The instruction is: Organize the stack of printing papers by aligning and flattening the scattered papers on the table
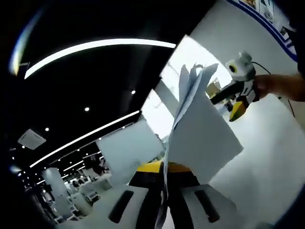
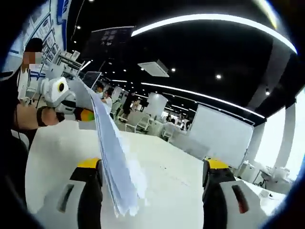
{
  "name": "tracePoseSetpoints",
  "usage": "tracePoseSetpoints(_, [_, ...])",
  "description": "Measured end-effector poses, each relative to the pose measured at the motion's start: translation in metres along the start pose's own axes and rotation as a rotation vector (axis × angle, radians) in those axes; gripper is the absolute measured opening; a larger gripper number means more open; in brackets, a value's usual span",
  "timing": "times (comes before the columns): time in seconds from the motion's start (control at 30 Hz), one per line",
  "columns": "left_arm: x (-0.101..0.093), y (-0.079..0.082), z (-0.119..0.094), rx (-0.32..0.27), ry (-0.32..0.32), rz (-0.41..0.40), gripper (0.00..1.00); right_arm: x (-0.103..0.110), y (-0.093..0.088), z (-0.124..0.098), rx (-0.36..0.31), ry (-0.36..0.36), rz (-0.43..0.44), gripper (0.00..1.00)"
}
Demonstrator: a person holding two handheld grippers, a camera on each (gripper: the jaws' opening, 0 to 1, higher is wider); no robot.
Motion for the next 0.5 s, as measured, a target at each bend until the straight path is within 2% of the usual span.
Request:
tracePoseSetpoints(0.17, [-0.006,0.004,0.004,0.002,-0.012,0.037,0.06,0.028,0.006,0.014,-0.045,0.132,0.024,0.74])
tracePoseSetpoints(0.33, [-0.007,0.007,0.006,0.013,-0.011,0.060,0.06,0.041,0.001,0.026,-0.023,0.167,-0.003,0.52])
tracePoseSetpoints(0.43, [-0.006,0.007,0.006,0.009,-0.012,0.042,0.06,0.045,-0.003,0.030,-0.026,0.192,0.061,0.41])
tracePoseSetpoints(0.5, [-0.006,0.008,0.007,0.007,-0.015,0.031,0.06,0.045,-0.004,0.031,-0.030,0.195,0.075,0.30])
Point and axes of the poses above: the point that each gripper's makers call its tool centre point, and the gripper's own axes: z roughly forward along the fingers, x roughly to its left, y roughly out of its top, the point moved 9 cm from there along -z, roughly backward along the fingers
